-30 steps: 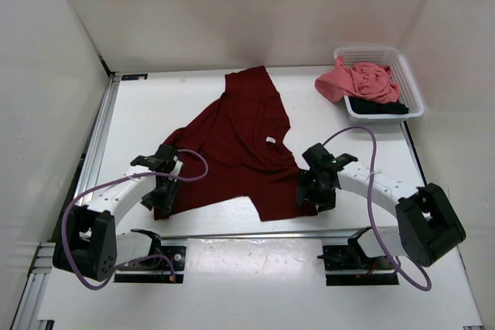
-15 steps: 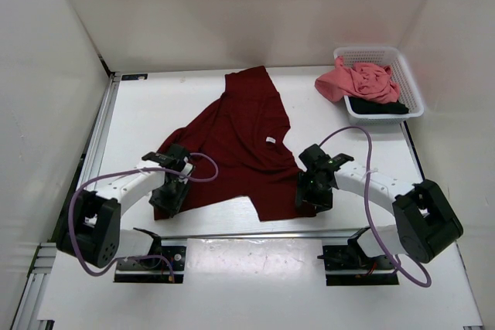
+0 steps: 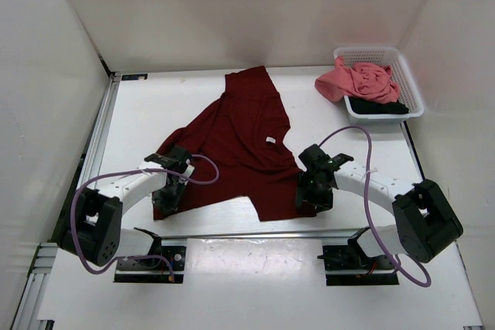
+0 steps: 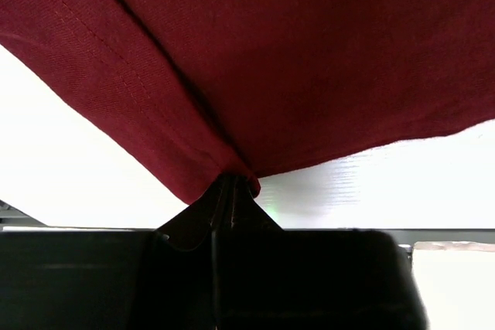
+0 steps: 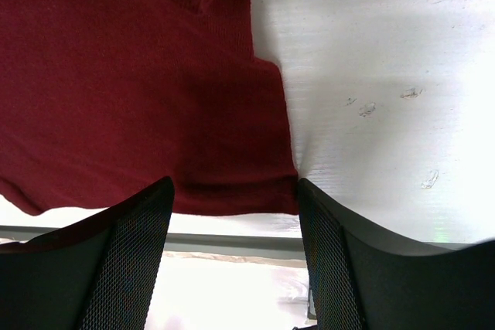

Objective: Fold and stack the t-shirts
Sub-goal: Flatten out the tshirt

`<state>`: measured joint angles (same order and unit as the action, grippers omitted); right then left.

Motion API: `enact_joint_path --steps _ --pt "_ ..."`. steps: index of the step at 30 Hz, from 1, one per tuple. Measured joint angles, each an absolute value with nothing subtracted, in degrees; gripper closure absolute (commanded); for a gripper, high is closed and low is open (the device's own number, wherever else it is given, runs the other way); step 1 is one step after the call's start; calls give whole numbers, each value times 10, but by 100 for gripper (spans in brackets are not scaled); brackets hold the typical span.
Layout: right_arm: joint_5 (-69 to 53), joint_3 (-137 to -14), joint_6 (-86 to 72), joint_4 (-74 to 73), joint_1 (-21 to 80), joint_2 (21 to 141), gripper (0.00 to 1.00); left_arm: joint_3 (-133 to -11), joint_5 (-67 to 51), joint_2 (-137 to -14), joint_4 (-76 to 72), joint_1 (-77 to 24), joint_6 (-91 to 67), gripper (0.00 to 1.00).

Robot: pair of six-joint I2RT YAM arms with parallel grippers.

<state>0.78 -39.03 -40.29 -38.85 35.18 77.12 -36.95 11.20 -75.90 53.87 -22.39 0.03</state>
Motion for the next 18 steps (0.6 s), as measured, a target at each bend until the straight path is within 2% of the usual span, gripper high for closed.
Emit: enact_joint_path --steps 4,5,10,11,15,16,18 --pt "10 -390 -401 -389 352 771 20 -366 117 -750 537 -224 0 90" --pt "11 -390 -400 -390 352 769 12 -365 121 -747 538 -224 0 90" --pt "29 -390 -394 -406 350 746 12 -368 133 -715 540 -200 0 90" --pt "29 -390 -392 -406 349 742 13 -371 136 -708 542 -195 0 90" --pt "18 -390 -384 -394 349 747 38 -385 140 -688 544 -181 0 90" --pt "9 -390 -384 -386 349 756 49 -388 138 -687 544 -177 1 90" --pt "-12 -392 -383 -374 349 787 58 -392 137 -686 546 -166 1 90"
